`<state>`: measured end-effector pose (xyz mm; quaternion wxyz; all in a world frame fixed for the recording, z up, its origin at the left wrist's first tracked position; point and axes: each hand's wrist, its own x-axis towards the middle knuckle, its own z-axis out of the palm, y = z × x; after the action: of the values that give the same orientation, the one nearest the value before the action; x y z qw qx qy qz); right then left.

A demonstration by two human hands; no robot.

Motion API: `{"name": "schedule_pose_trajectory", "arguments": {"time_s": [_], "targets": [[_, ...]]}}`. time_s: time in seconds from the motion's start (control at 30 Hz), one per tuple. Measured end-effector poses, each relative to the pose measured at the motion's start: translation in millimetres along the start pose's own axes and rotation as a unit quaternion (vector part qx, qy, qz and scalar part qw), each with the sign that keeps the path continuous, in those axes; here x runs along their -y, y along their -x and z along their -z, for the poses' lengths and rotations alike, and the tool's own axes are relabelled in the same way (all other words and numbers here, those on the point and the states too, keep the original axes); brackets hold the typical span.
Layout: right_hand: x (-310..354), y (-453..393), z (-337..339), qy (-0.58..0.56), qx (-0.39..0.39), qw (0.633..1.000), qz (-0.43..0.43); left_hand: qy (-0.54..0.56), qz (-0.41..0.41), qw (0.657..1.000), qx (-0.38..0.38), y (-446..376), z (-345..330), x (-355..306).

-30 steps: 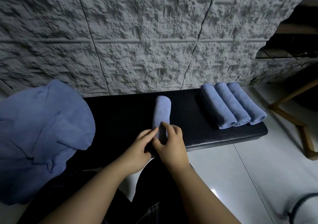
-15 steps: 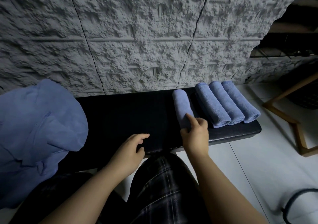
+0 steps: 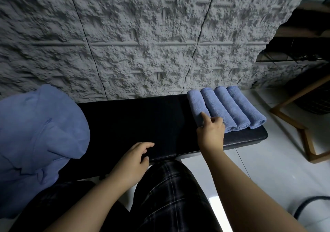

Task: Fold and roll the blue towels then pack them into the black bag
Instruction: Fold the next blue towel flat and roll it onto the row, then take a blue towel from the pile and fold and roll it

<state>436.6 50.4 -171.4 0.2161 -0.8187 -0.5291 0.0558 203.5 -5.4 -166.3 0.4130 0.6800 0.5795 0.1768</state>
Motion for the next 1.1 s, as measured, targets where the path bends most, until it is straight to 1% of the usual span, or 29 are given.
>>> {"name": "schedule_pose_trajectory", "arguments": {"time_s": [0.13,0.2,0.37,0.47,0.6,0.73,0.8,0.87,0.97,1.03,1.1], "targets": [[0.7,-4.1,3.5,0.089,0.005,0.996,-0.009,0.007,-0.001,1.000,-0.002,2.0,2.4,2.9],[0.3,-3.9,6.6,0.115,0.005,0.993,-0.012,0.011,-0.001,1.000,-0.007,4.3,4.1,4.2],[-1.3,-6.7,8.7,0.099,0.012,0.995,0.010,0.019,0.000,1.000,-0.015,10.2,8.3,5.9],[-4.5,-3.4,12.2,0.094,0.019,0.995,0.008,0.023,0.000,1.000,-0.016,17.1,11.8,8.0],[5.8,8.0,15.9,0.097,-0.011,0.995,-0.002,0.027,-0.007,0.999,-0.031,23.1,18.3,10.0],[23.8,26.3,18.2,0.068,-0.015,0.997,0.014,0.023,-0.015,0.998,-0.051,31.1,25.4,11.2],[36.3,40.4,18.8,0.043,-0.030,0.998,0.035,0.005,-0.027,0.997,-0.074,36.0,30.5,13.6],[48.6,57.0,16.5,0.017,-0.059,0.995,0.076,-0.040,-0.054,0.992,-0.111,41.7,35.5,19.4],[66.4,85.4,10.8,-0.012,-0.081,0.989,0.122,-0.143,-0.100,0.963,-0.204,52.0,43.7,37.8],[76.0,106.4,4.4,-0.035,-0.065,0.986,0.149,-0.169,-0.078,0.948,-0.260,60.7,47.9,51.7],[82.2,125.1,-4.4,-0.054,-0.018,0.978,0.199,-0.183,-0.019,0.936,-0.302,69.9,51.6,60.8]]}}
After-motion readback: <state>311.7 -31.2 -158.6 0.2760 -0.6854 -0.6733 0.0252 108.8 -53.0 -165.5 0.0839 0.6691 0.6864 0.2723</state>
